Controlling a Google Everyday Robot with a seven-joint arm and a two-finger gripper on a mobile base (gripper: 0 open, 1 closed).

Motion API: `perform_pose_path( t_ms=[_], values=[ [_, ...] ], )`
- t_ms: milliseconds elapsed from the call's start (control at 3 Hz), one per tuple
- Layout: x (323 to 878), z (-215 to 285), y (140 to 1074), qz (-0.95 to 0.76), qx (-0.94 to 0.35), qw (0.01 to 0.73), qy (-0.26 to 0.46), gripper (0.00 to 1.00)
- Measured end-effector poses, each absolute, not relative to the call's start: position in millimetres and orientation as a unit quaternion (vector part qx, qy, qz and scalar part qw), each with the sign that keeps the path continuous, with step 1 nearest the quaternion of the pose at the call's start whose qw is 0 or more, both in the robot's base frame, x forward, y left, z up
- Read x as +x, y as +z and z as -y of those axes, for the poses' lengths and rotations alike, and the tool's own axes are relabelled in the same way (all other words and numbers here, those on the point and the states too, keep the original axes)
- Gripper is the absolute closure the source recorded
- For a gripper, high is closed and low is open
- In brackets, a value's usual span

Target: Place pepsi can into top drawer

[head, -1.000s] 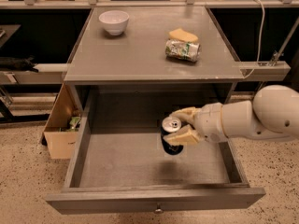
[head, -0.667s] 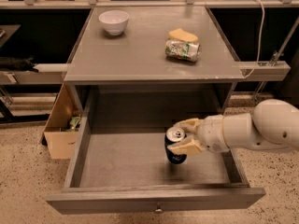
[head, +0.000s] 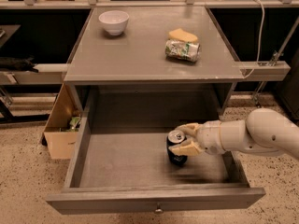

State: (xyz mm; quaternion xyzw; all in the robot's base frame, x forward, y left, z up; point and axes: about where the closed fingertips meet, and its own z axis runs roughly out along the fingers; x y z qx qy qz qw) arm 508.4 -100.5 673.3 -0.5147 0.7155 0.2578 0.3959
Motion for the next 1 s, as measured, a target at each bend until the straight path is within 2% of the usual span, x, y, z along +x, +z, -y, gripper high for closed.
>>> perform_pose_path(
  t_ms=[333, 1000],
  values=[
    [517, 99, 672, -0.712, -0.512, 0.403, 0.260, 1.00],
    [549, 91, 690, -0.681, -0.494, 0.470, 0.267, 1.00]
  ],
)
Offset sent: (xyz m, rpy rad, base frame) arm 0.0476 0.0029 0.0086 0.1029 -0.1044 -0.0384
